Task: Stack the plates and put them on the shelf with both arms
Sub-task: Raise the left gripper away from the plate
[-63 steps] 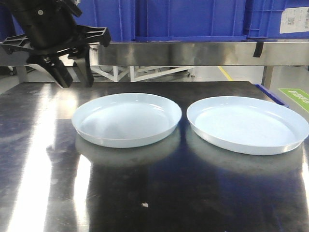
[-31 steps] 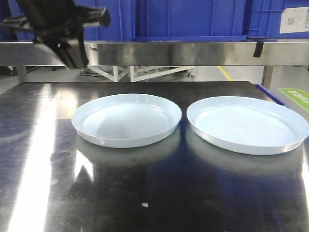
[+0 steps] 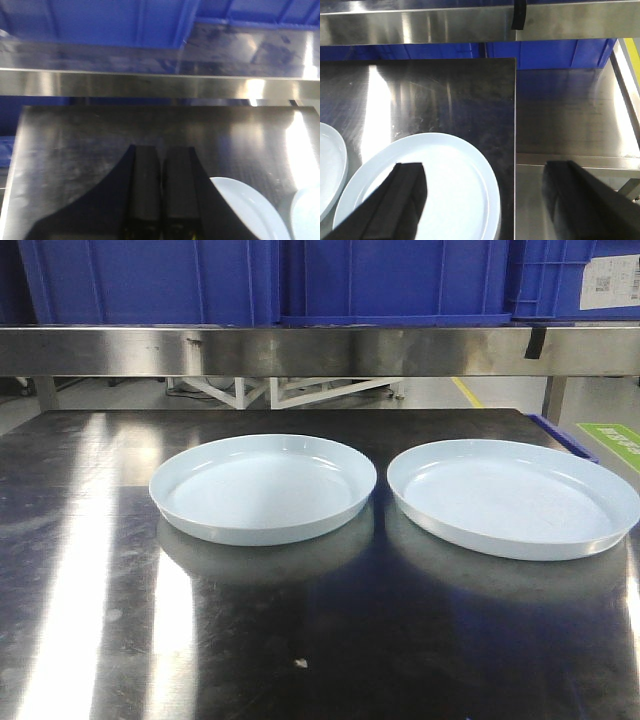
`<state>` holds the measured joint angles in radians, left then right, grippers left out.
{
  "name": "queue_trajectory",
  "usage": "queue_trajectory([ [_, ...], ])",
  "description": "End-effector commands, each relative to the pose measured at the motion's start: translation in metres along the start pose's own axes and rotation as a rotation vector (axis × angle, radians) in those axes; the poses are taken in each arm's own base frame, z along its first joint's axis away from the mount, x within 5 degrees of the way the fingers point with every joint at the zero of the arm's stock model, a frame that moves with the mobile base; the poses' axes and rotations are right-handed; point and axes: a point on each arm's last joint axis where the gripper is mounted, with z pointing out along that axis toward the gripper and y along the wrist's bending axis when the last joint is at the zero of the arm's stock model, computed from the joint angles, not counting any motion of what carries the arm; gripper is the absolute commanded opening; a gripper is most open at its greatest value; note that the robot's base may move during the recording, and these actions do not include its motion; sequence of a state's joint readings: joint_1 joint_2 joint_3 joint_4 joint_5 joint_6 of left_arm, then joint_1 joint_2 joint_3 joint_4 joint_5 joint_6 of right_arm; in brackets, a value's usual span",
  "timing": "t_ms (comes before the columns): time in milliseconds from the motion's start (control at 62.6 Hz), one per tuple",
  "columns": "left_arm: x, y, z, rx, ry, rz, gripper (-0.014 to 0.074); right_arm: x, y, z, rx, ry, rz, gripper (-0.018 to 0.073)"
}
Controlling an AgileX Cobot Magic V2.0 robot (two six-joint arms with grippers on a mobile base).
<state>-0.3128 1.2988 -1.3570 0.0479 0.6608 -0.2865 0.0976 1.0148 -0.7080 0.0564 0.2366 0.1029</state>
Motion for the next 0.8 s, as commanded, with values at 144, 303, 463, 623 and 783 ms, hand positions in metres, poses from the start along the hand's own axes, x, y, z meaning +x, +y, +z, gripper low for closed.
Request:
queue_trajectory([
  [144,0.021,0.028,-0.051,-0.041,-0.174,-0.061,0.0101,-0.019,0.003,-0.006,-0.016,-0.114,-0.009,0.0592],
  [303,0.057,0.047,-0.071,-0.074,-0.255,-0.131,0.0101,-0.019,0.003,-0.006,-0.016,-0.114,-0.009,0.0592],
  [463,0.096,0.060,-0.084,-0.111,-0.268,-0.147,0.0101,-0.019,0.003,-0.006,-0.016,-0.113,-0.009,0.0592],
  [623,0.128,0.068,-0.096,-0.140,-0.279,-0.160,0.0101,-0.019,0.003,-0.006,-0.016,-0.112,-0.009,0.0592],
  [783,0.151,0.072,-0.104,-0.155,-0.304,-0.166,0.0101,-0.019,0.003,-0.006,-0.015,-0.111,-0.009,0.0592],
])
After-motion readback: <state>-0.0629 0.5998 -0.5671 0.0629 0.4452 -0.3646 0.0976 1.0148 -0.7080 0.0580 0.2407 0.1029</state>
